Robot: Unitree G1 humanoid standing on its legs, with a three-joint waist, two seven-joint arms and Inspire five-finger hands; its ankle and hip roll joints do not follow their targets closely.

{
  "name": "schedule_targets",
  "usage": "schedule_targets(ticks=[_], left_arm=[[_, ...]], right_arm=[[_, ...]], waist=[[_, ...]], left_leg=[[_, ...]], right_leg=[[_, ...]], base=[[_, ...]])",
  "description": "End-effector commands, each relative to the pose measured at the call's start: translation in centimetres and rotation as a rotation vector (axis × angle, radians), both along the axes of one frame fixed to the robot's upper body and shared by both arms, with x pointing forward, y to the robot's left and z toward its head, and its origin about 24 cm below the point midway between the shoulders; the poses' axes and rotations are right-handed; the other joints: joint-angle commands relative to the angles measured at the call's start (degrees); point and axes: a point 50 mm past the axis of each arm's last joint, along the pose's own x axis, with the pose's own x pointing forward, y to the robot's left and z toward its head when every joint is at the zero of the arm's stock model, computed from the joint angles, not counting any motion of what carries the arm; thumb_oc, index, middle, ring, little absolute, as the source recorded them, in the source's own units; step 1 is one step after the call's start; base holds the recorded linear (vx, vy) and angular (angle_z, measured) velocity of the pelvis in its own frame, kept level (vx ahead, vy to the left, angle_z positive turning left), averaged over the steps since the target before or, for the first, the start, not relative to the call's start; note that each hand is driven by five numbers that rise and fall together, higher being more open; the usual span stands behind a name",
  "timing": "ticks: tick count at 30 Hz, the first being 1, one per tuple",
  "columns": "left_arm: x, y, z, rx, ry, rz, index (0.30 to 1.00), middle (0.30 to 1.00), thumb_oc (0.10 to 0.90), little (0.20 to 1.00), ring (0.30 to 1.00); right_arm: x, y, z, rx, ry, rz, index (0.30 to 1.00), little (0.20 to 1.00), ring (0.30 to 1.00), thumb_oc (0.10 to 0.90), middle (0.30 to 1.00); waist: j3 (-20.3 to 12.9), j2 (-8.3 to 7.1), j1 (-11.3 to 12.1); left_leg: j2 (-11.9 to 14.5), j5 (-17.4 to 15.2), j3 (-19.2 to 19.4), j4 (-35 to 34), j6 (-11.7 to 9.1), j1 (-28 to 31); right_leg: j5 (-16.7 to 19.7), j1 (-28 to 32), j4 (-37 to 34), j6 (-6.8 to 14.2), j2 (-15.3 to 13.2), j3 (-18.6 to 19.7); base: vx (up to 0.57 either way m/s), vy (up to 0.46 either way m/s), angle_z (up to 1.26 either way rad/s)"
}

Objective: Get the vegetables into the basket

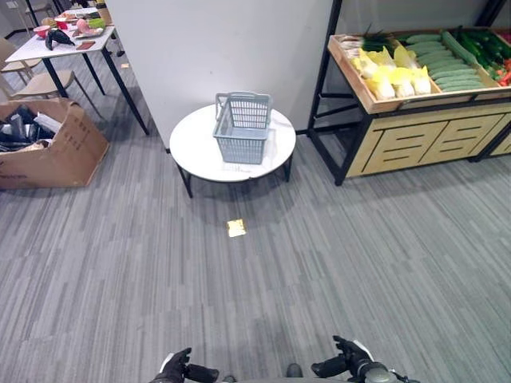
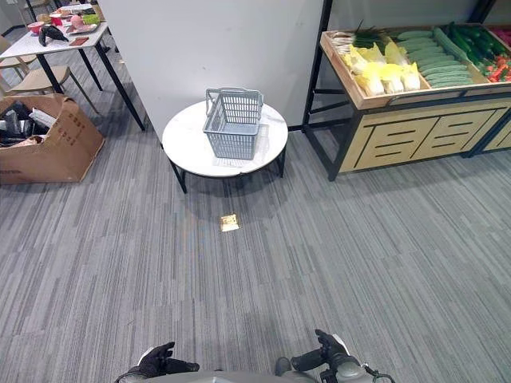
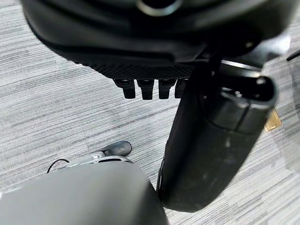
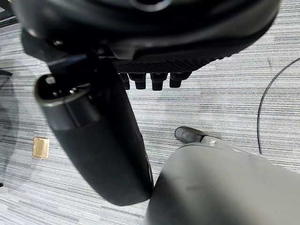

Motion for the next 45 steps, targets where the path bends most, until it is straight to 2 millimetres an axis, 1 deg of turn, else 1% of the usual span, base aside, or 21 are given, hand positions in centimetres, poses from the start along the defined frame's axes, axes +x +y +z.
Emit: schedule_targets(ticks=[1, 11, 14, 16, 17, 19, 20, 21, 22, 23, 25, 28, 30, 32, 35, 36, 37, 38, 41, 42, 45], left_arm=[[-1.2, 1.8, 0.1, 0.077, 0.07, -0.031, 1.0, 1.0, 0.9, 1.0, 1.0], [0.0, 1.8, 0.3, 0.084, 0.032, -0.027, 1.0, 1.0, 0.9, 1.0, 1.0], [0.7, 2.0, 0.5, 0.097, 0.009, -0.031, 1.0, 1.0, 0.9, 1.0, 1.0], [1.2, 2.2, 0.7, 0.111, -0.007, -0.026, 1.0, 1.0, 0.9, 1.0, 1.0], [1.6, 2.4, 0.8, 0.118, -0.021, -0.018, 1.0, 1.0, 0.9, 1.0, 1.0], [1.7, 2.5, 0.9, 0.125, -0.025, -0.017, 1.0, 1.0, 0.9, 1.0, 1.0], [1.9, 2.4, 0.9, 0.123, -0.028, -0.018, 1.0, 1.0, 0.9, 1.0, 1.0], [2.1, 2.3, 0.9, 0.121, -0.035, -0.016, 1.0, 1.0, 0.9, 1.0, 1.0], [2.6, 2.2, 1.1, 0.115, -0.051, -0.013, 1.0, 1.0, 0.9, 1.0, 1.0], [3.2, 1.9, 1.2, 0.106, -0.072, -0.009, 1.0, 1.0, 0.9, 1.0, 1.0], [3.3, 1.7, 1.1, 0.101, -0.076, -0.011, 1.0, 1.0, 0.9, 1.0, 1.0], [3.2, 1.6, 1.1, 0.102, -0.074, -0.012, 1.0, 1.0, 0.9, 1.0, 1.0], [3.0, 1.4, 1.0, 0.106, -0.07, -0.014, 1.0, 1.0, 0.9, 1.0, 1.0], [2.7, 1.5, 0.9, 0.104, -0.06, -0.016, 1.0, 1.0, 0.9, 1.0, 1.0], [1.3, 1.6, 0.6, 0.101, -0.019, -0.011, 1.0, 1.0, 0.9, 1.0, 1.0], [1.2, 1.6, 0.6, 0.101, -0.019, -0.011, 1.0, 1.0, 0.9, 1.0, 1.0], [1.1, 1.6, 0.5, 0.103, -0.011, -0.021, 1.0, 1.0, 0.9, 1.0, 1.0], [0.9, 1.8, 0.5, 0.108, 0.001, -0.042, 1.0, 1.0, 0.9, 1.0, 1.0], [1.3, 1.9, 0.7, 0.116, -0.012, -0.067, 1.0, 1.0, 0.9, 1.0, 1.0], [1.6, 2.2, 0.8, 0.129, -0.015, -0.078, 1.0, 1.0, 0.9, 1.0, 1.0], [2.0, 2.5, 1.0, 0.14, -0.027, -0.086, 1.0, 1.0, 0.9, 1.0, 1.0]], right_arm=[[-1.5, -0.9, -0.3, -0.063, 0.083, 0.072, 1.0, 1.0, 1.0, 0.9, 1.0], [-0.9, -1.1, -0.1, -0.079, 0.061, 0.097, 1.0, 1.0, 1.0, 0.9, 1.0], [-0.3, -1.3, 0.1, -0.085, 0.042, 0.101, 1.0, 1.0, 1.0, 0.9, 1.0], [0.5, -1.5, 0.4, -0.09, 0.014, 0.083, 1.0, 1.0, 1.0, 0.9, 1.0], [0.9, -1.7, 0.5, -0.094, -0.003, 0.075, 1.0, 1.0, 1.0, 0.9, 1.0], [1.0, -1.9, 0.6, -0.1, -0.005, 0.077, 1.0, 1.0, 1.0, 0.9, 1.0], [1.0, -2.3, 0.7, -0.111, -0.009, 0.068, 1.0, 1.0, 1.0, 0.9, 1.0], [1.2, -2.6, 0.9, -0.121, -0.014, 0.065, 1.0, 1.0, 1.0, 0.9, 1.0], [1.2, -3.3, 1.1, -0.14, -0.02, 0.059, 1.0, 1.0, 1.0, 0.9, 1.0], [1.3, -3.9, 1.3, -0.16, -0.022, 0.054, 1.0, 1.0, 1.0, 0.9, 1.0], [1.1, -4.3, 1.3, -0.176, -0.011, 0.048, 1.0, 1.0, 1.0, 0.9, 1.0], [1.2, -4.5, 1.4, -0.186, -0.013, 0.05, 1.0, 1.0, 1.0, 0.9, 1.0], [1.2, -4.6, 1.4, -0.197, -0.014, 0.054, 1.0, 1.0, 1.0, 0.9, 1.0], [0.9, -4.6, 1.3, -0.199, -0.001, 0.059, 1.0, 1.0, 1.0, 0.9, 1.0], [0.3, -4.3, 1.1, -0.188, 0.023, 0.072, 1.0, 1.0, 1.0, 0.9, 1.0], [0.3, -4.3, 1.1, -0.188, 0.023, 0.072, 1.0, 1.0, 1.0, 0.9, 1.0], [0.0, -4.1, 0.9, -0.18, 0.028, 0.069, 1.0, 1.0, 1.0, 0.9, 1.0], [0.0, -3.7, 0.8, -0.164, 0.034, 0.074, 1.0, 1.0, 1.0, 0.9, 1.0], [0.2, -3.1, 0.7, -0.148, 0.035, 0.095, 1.0, 1.0, 1.0, 0.9, 1.0], [0.6, -2.5, 0.6, -0.139, 0.025, 0.111, 1.0, 1.0, 1.0, 0.9, 1.0], [1.2, -2.1, 0.7, -0.13, 0.007, 0.12, 1.0, 1.0, 1.0, 0.9, 1.0]], waist=[[0.04, -3.08, -0.86], [0.57, -2.9, -1.34], [2.01, -2.48, -1.36], [3.45, -1.9, -1.33], [4.22, -1.67, -1.34], [4.8, -1.66, -1.44], [5.42, -1.78, -1.27], [5.95, -1.83, -1.3], [6.75, -2.0, -1.36], [7.5, -1.97, -1.27], [7.55, -1.73, -1.3], [7.31, -1.56, -1.23], [7.26, -0.65, -0.72], [6.99, -0.35, -0.34], [5.33, -0.79, 0.25], [5.35, -0.84, 0.27], [5.01, -1.11, 0.18], [4.32, -2.31, 0.15], [3.97, -3.5, 0.3], [3.86, -4.14, 0.35], [3.78, -4.6, 0.36]], left_leg=[[2.76, 0.39, -1.5, -1.44, -2.44, 0.44], [3.6, 0.64, -1.49, -1.44, -2.89, 0.45], [4.54, 1.57, -1.9, -1.44, -3.2, -0.48], [5.66, 2.62, -2.31, -1.37, -3.33, -1.65], [6.02, 2.88, -2.7, -0.3, -3.42, -2.71], [6.44, 2.88, -3.38, 2.72, -3.64, -4.21], [6.26, 3.62, -4.33, 6.36, -3.79, -6.23], [5.95, 4.22, -4.85, 8.75, -4.05, -7.58], [5.03, 5.47, -5.5, 14.23, -4.68, -10.32], [4.02, 6.37, -6.65, 15.64, -4.55, -12.29], [3.5, 6.39, -7.05, 13.38, -4.09, -14.16], [4.17, 6.44, -7.07, 10.35, -3.63, -15.59], [6.12, 11.48, -7.23, 4.03, -4.39, -18.67], [6.46, 12.2, -7.51, 2.23, -4.71, -18.45], [5.94, 10.75, -7.37, 2.41, -4.09, -17.02], [5.9, 10.72, -7.33, 2.41, -4.07, -16.95], [5.6, 10.18, -6.6, 3.0, -3.78, -16.97], [4.2, 7.64, -4.68, 5.41, -2.45, -16.65], [2.67, 5.3, -3.04, 7.37, -1.13, -16.82], [1.65, 4.18, -2.32, 7.88, -0.33, -16.98], [0.9, 3.4, -1.59, 7.68, 0.34, -16.8]], right_leg=[[1.42, 0.37, -0.01, 5.42, -5.29, 1.85], [0.94, 0.19, 0.15, 4.87, -4.34, 2.26], [-0.34, -1.69, 2.75, 4.24, -3.7, 2.11], [-2.66, -5.45, 8.24, 3.41, -2.36, 2.41], [-3.62, -7.09, 10.55, 2.78, -1.63, 2.58], [-4.4, -7.7, 11.51, 1.99, -1.08, 2.46], [-4.45, -7.22, 11.23, 1.33, -1.13, 1.93], [-4.45, -7.01, 11.12, 1.07, -1.28, 1.55], [-4.43, -6.25, 10.82, 0.46, -1.75, 0.74], [-4.76, -5.34, 10.84, 0.21, -2.01, 0.33], [-5.25, -4.56, 10.65, 0.3, -2.28, 0.19], [-6.1, -4.17, 10.65, 0.53, -2.45, 0.4], [-7.72, -2.76, 11.03, 0.78, -1.79, 1.28], [-8.56, -1.47, 11.28, 1.12, -1.52, 2.69], [-9.43, 1.13, 10.73, 2.08, -2.51, 4.78], [-9.44, 1.2, 10.69, 2.1, -2.57, 4.8], [-9.38, 1.71, 10.6, 2.57, -3.51, 5.02], [-7.72, 1.75, 10.5, 4.23, -6.01, 6.23], [-4.77, 0.75, 10.57, 5.81, -8.07, 7.42], [-2.18, -0.02, 10.66, 6.54, -9.23, 8.05], [0.19, -1.07, 11.07, 7.22, -9.82, 8.54]], base=[[0.03, -0.008, -0.01], [0.01, -0.017, -0.02], [-0.03, -0.097, -0.05], [-0.06, -0.151, -0.01], [-0.04, -0.17, -0.02], [0.0, -0.21, 0.05], [0.02, -0.208, 0.27], [0.04, -0.23, 0.28], [0.07, -0.166, 0.53], [0.1, -0.12, 0.44], [0.1, 0.001, 0.33], [0.1, 0.051, 0.01], [0.23, 0.134, 0.03], [0.26, 0.144, -0.17], [0.22, 0.161, -0.59], [0.16, 0.169, -0.9], [0.21, 0.312, -0.78], [0.24, 0.374, -0.6], [0.14, 0.289, -0.45], [0.08, 0.246, -0.35], [0.04, 0.152, -0.09]])
